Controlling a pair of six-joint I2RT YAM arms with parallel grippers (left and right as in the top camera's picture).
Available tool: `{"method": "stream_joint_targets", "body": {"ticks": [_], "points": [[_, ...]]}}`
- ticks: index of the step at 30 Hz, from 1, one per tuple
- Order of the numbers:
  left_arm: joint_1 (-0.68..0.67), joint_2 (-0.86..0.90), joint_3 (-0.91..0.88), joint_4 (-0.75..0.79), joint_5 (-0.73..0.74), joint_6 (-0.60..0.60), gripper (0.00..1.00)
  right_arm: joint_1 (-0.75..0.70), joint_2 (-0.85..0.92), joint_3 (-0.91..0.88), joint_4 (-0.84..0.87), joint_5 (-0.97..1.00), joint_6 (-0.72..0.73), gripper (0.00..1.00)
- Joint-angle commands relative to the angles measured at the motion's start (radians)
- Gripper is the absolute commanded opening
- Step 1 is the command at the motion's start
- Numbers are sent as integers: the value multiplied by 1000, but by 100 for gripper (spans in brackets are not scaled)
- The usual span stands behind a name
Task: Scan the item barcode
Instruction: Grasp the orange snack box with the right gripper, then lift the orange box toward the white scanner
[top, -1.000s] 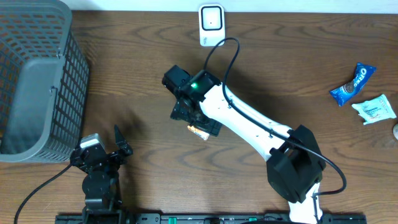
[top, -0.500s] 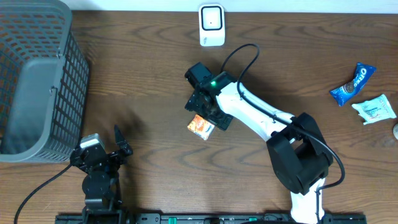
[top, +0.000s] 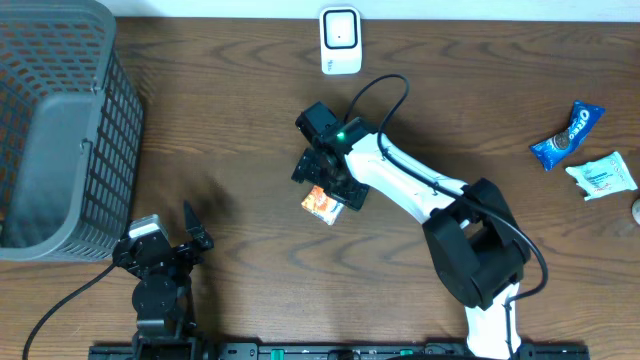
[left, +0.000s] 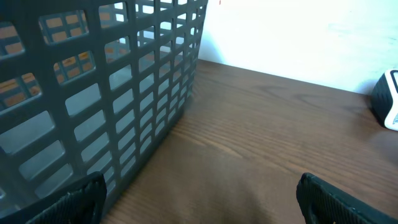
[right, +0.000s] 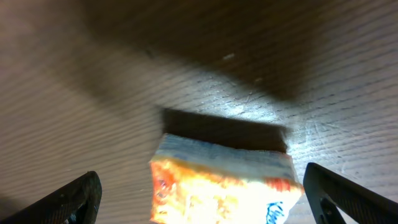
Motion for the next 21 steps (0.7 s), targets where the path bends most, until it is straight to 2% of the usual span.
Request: {"method": "stream_joint_targets", "body": {"ticks": [1, 9, 11, 16, 21], "points": [[-4, -1, -29, -10, -8, 6, 98, 8, 43, -9, -10, -27, -16, 99], [-4, -1, -29, -10, -8, 6, 98, 20, 50, -9, -16, -26, -15, 99], [-4, -1, -29, -10, -8, 6, 98, 20, 52, -11, -24, -26, -15, 95], [-4, -1, -29, -10, -8, 6, 98, 31, 58, -16, -40, -25, -15, 78], [-4, -1, -29, -10, -8, 6, 98, 40, 63, -17, -54, -16, -15, 71]]}}
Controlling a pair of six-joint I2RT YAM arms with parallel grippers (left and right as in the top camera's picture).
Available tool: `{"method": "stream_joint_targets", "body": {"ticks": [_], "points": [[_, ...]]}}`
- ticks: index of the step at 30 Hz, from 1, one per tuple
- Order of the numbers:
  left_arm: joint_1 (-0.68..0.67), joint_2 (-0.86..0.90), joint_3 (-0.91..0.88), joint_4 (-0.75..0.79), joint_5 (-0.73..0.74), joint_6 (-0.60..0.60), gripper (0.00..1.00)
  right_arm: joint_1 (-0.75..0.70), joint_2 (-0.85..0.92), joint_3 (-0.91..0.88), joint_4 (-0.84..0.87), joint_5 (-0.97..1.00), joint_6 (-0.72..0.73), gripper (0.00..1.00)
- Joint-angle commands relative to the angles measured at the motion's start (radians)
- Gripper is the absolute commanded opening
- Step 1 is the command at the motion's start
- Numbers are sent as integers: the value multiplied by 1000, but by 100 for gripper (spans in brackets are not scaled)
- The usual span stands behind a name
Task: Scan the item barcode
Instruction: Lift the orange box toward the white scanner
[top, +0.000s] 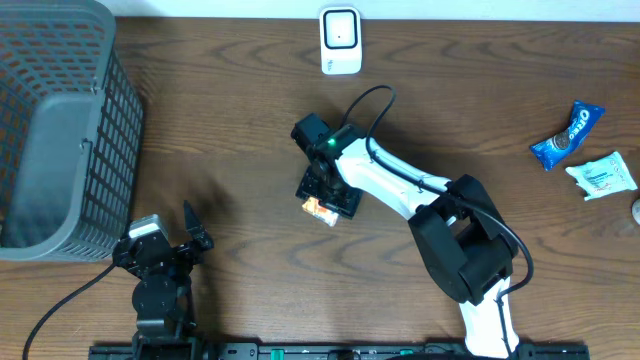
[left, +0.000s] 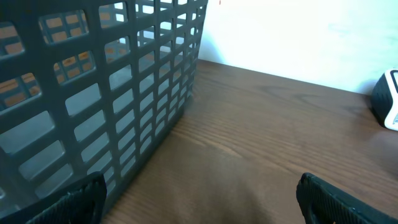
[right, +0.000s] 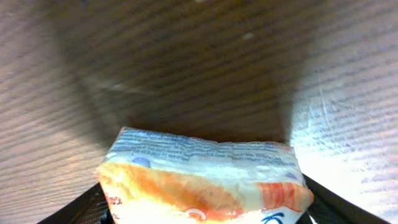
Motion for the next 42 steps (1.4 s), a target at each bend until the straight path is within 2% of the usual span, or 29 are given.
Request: {"method": "stream_joint_targets", "body": {"ticks": [1, 3, 6, 9, 18, 27, 36, 42], "points": [[-4, -1, -29, -10, -8, 6, 98, 11, 23, -11, -8, 8, 0, 71], [-4, -1, -29, -10, -8, 6, 98, 12, 23, -11, -5, 8, -16, 67], [-4, -1, -29, -10, -8, 6, 98, 8, 23, -10, 8, 16, -112, 57], [-4, -1, -29, -10, -8, 6, 98, -7, 21, -6, -7, -2, -182, 53], [-4, -1, -29, -10, -8, 6, 98, -81, 20, 115, -192, -68, -354, 49], [-4, -1, -29, -10, -8, 6, 98, -115, 19, 417, -443, -65, -534, 48], [-4, -1, -29, -10, -8, 6, 98, -113, 19, 629, -608, -63, -577, 48], [-4, -1, -29, -10, -8, 6, 98, -113, 19, 656, -677, -63, -589, 48]]}}
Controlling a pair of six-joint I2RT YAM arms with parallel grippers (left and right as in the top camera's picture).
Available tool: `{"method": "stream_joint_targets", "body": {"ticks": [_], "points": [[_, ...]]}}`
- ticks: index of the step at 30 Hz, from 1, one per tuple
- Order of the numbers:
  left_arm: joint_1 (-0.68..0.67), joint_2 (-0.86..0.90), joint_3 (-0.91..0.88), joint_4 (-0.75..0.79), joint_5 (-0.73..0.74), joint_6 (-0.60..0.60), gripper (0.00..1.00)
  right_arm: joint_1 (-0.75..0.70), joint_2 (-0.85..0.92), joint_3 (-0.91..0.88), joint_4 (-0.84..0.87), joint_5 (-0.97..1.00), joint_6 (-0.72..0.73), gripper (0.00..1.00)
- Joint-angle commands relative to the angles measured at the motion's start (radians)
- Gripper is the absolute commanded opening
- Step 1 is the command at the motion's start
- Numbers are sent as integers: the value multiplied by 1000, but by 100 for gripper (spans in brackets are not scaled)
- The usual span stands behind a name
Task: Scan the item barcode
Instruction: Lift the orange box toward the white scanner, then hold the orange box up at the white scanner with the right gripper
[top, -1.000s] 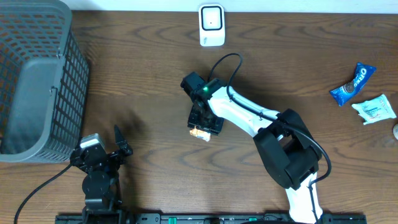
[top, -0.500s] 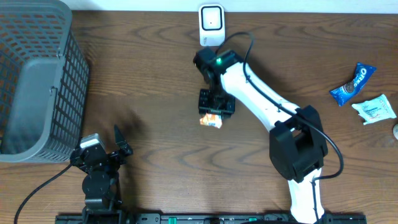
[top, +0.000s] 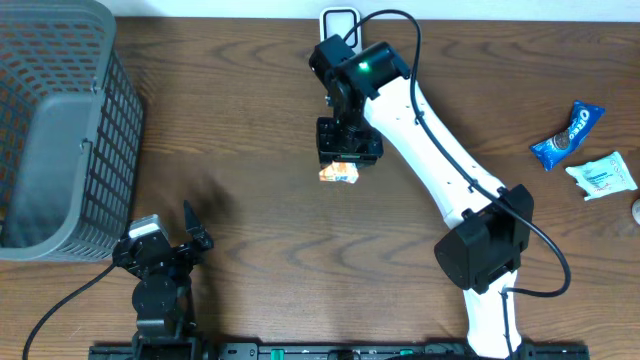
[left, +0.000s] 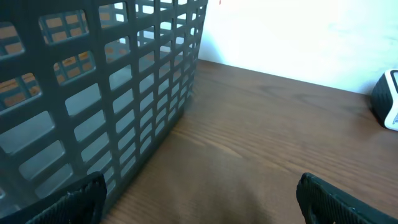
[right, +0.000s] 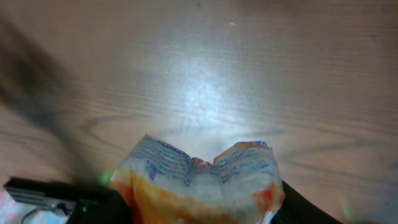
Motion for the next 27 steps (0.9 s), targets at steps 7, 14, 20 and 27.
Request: {"method": "stream_joint_targets", "body": {"ticks": [7, 14, 20, 27], "points": [[-4, -1, -29, -10, -8, 6, 98, 0, 4, 21, -32, -1, -39, 49], [-4, -1, -29, -10, -8, 6, 98, 0, 4, 21, -51, -1, -39, 50], [-4, -1, -29, -10, -8, 6, 98, 0, 4, 21, 54, 126, -58, 51], [-4, -1, -29, -10, -8, 6, 98, -2, 4, 21, 370, 417, -91, 53]]}}
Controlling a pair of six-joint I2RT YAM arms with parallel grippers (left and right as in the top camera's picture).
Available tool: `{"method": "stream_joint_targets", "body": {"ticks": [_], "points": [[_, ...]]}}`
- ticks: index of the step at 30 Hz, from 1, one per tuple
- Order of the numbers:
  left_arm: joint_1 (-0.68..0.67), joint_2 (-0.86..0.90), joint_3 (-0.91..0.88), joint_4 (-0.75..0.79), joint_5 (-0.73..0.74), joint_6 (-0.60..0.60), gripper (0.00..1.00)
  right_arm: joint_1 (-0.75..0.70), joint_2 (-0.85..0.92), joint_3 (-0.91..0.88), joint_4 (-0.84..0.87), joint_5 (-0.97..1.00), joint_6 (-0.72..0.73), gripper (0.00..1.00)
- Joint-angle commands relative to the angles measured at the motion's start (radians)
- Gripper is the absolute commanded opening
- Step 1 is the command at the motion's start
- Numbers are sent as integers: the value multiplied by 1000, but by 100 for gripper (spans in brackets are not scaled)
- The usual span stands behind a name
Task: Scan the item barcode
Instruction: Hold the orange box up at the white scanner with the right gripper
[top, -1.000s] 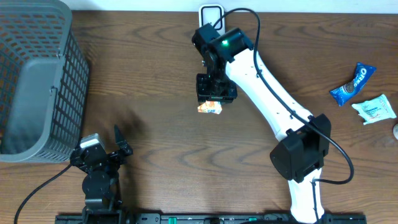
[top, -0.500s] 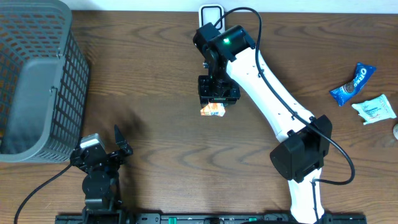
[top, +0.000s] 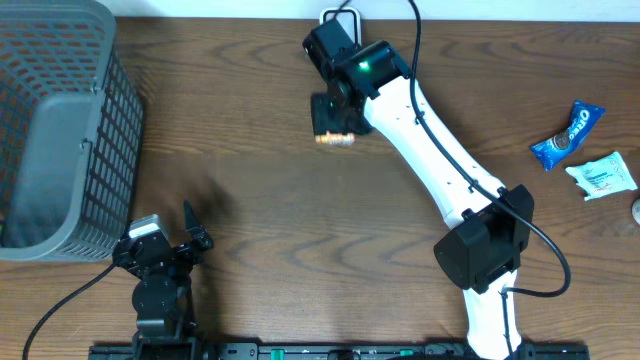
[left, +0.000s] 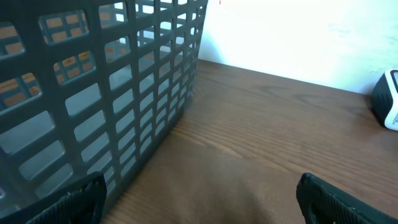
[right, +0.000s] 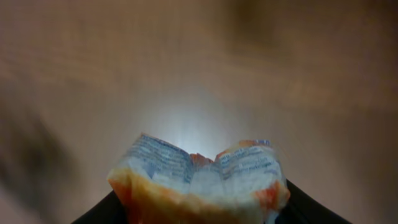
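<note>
My right gripper (top: 331, 125) is shut on an orange and white snack packet (top: 335, 139), held off the table at the back centre. In the right wrist view the packet (right: 202, 177) fills the lower middle, pinched and creased between the black fingers (right: 305, 208). The white barcode scanner (top: 335, 16) stands at the back edge, mostly hidden behind the right arm; its corner (left: 387, 99) shows in the left wrist view. My left gripper (top: 160, 250) rests open at the front left with nothing between its fingers (left: 339, 199).
A grey mesh basket (top: 55, 130) fills the back left corner, and its wall (left: 93, 93) stands close before the left gripper. At the right edge lie a blue cookie packet (top: 567, 135) and a white packet (top: 602, 175).
My right gripper has carried the packet further back, closer to the scanner at the back edge. The left arm has not moved.
The packet lay on the table's middle with my right gripper open just over it. Then the fingers stood low around it. Later the gripper held it pinched, lifted and further back, and now it hangs just in front of the scanner.
</note>
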Motion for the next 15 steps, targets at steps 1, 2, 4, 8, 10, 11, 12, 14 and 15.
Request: {"method": "stream_joint_targets", "body": {"ticks": [1, 2, 4, 8, 10, 11, 12, 14, 15], "points": [[-4, -1, -29, -10, -8, 6, 98, -2, 4, 18, 107, 222, -48, 52], [-4, -1, -29, -10, -8, 6, 98, -2, 4, 18, 158, 259, -64, 53], [-4, -1, -29, -10, -8, 6, 98, -2, 7, 17, 267, 323, -113, 53], [-4, -1, -29, -10, -8, 6, 98, -9, 17, 0, 465, 361, -210, 52], [-4, -1, -29, -10, -8, 6, 98, -17, 29, -10, 551, 361, -258, 52], [-4, -1, -29, -10, -9, 6, 98, -24, 42, -12, 591, 361, -280, 52], [-4, -1, -29, -10, -8, 6, 98, -31, 52, -12, 622, 361, -299, 53], [-4, -1, -29, -10, -8, 6, 98, -50, 83, -12, 689, 361, -328, 53], [-4, -1, -29, -10, -8, 6, 98, -61, 100, -12, 719, 362, -330, 53]]}}
